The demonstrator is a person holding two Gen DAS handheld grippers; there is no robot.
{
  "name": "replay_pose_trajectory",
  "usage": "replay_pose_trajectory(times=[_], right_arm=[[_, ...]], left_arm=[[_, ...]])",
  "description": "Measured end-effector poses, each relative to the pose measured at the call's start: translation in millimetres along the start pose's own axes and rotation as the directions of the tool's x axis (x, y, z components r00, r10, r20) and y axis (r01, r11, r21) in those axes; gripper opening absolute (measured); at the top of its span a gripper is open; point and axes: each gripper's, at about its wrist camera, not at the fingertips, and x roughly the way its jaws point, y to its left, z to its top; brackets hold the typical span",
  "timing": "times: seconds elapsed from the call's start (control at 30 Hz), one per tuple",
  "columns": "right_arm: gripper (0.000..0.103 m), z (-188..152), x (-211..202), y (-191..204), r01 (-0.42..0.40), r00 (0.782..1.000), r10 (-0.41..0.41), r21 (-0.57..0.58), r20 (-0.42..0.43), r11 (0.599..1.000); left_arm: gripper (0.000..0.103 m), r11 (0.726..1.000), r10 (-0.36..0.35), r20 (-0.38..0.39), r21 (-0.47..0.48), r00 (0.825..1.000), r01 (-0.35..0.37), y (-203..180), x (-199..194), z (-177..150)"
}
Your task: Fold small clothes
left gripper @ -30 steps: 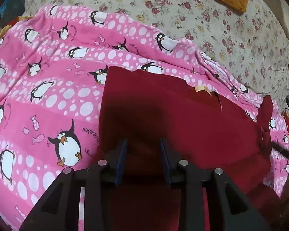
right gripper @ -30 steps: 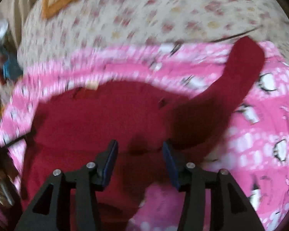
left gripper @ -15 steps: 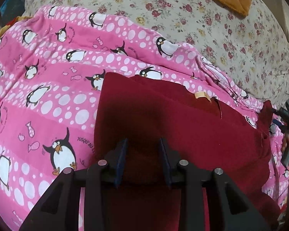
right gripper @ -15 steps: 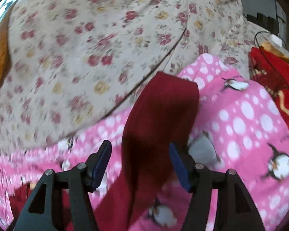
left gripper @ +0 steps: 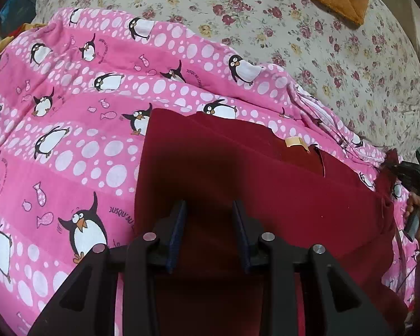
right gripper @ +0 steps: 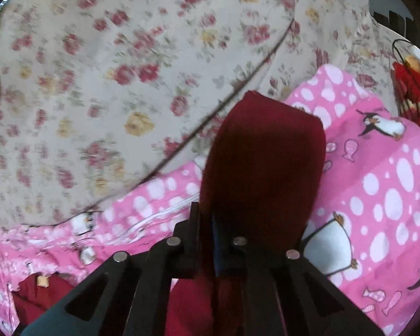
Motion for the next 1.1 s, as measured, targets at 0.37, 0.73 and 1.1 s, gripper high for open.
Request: replay_pose_trajectory(times=[0.37,0.73,1.1], right_arm=[[0.007,-24.2,-117.4,30.7,-0.238,0.964,0.253,-0.157,0.081,0.959],[0.007,-83.0,-164.5,147.3,-0.436,0.898,0.406,-0.462,-0.169,0.773],[0.007,-212.8,-95.3,234.8,-0.500,0.851,0.234,-0.588,-0.471,0.636]], left_arm=[[0.013,0.997,-0.014,0.031,-0.075,0.999,0.016,9.9,-11.1,0.7],[0.013,0.993,-0.023,0.074,-0.113,0.997,0.031,17.6,-23.6,2.2],[0.013,0.990,-0.054,0.070,-0.128,0.996,0.063,19.6,-25.1,4.4]])
